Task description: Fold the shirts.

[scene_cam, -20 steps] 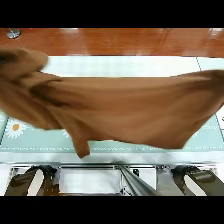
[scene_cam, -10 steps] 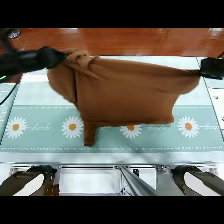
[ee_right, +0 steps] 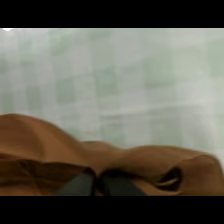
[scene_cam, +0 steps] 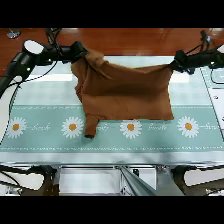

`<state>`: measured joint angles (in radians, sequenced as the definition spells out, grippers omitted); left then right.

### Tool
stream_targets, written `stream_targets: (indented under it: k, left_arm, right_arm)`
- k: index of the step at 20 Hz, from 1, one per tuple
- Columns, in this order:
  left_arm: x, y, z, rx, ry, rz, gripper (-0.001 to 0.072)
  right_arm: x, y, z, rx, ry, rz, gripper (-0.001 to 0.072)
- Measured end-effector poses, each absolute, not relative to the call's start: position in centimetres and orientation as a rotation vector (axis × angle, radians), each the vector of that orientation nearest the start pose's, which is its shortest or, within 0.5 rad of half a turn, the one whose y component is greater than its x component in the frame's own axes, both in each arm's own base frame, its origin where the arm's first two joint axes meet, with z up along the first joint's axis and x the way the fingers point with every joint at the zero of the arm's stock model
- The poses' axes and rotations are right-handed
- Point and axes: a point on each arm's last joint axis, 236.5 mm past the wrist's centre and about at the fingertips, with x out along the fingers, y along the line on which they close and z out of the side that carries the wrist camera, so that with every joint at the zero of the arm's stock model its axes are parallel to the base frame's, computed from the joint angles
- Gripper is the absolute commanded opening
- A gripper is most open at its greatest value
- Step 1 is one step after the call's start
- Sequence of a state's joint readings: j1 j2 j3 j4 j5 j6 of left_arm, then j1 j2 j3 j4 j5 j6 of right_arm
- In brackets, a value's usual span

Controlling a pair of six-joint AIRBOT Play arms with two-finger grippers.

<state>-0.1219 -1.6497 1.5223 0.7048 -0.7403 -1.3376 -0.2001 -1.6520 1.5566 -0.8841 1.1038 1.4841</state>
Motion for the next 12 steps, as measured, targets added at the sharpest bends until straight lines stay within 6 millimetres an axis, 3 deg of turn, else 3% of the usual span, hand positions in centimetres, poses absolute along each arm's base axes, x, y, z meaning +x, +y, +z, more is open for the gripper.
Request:
stream_targets:
  k: [2, 5, 9, 12]
  left_arm:
    - [54.5, -18.2, 6.8, -0.584, 0.870, -0.484, 0.0703]
    - [52.5, -13.8, 5.6, -0.568, 1.014, -0.478, 0.0702]
    - [47.2, -4.9, 2.4, -0.578, 1.243, -0.351, 0.0702]
    - [41.5, -3.2, -1.0, -0.651, 1.389, -0.301, 0.0702]
  right_arm:
    - [52.0, 3.2, 3.4, 0.715, 1.071, 0.249, 0.0623]
    - [50.0, 0.4, 3.5, 0.728, 1.119, 0.267, 0.0623]
    - [42.7, -6.1, 2.2, 0.678, 1.281, 0.166, 0.0621]
    - [37.0, -8.3, -0.3, 0.719, 1.366, 0.069, 0.0618]
